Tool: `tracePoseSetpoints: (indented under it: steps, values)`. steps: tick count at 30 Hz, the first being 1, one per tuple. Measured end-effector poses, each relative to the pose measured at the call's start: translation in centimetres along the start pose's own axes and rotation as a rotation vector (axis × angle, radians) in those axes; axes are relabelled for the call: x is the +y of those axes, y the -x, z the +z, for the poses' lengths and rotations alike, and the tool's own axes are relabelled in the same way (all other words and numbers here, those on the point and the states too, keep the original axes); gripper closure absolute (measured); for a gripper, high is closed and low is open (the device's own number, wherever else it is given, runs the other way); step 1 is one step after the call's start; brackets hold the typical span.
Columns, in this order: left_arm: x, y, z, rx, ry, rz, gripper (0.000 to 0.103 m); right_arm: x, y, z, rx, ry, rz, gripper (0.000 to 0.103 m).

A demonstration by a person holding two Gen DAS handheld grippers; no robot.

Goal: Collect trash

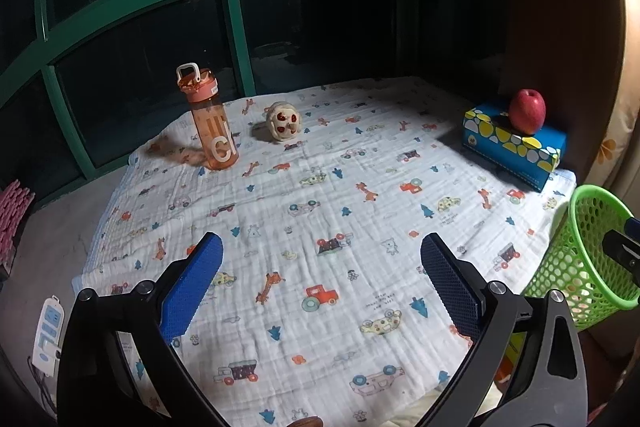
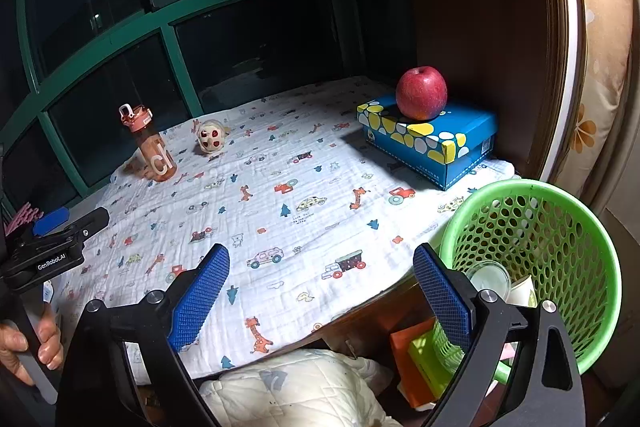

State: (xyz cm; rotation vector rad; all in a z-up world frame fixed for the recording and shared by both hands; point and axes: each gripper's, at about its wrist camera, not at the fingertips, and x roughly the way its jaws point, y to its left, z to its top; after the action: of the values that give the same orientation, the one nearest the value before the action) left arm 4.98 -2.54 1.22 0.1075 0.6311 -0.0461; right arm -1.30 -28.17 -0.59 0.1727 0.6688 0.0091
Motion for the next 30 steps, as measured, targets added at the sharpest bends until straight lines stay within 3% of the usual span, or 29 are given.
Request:
tracePoseSetpoints:
  steps: [30]
  values:
    - [0.4,1.0,-0.7,-0.009,0.01,0.012,0.005,1.2,1.5,-0.2,-0.031,0.008,0.002,0.011]
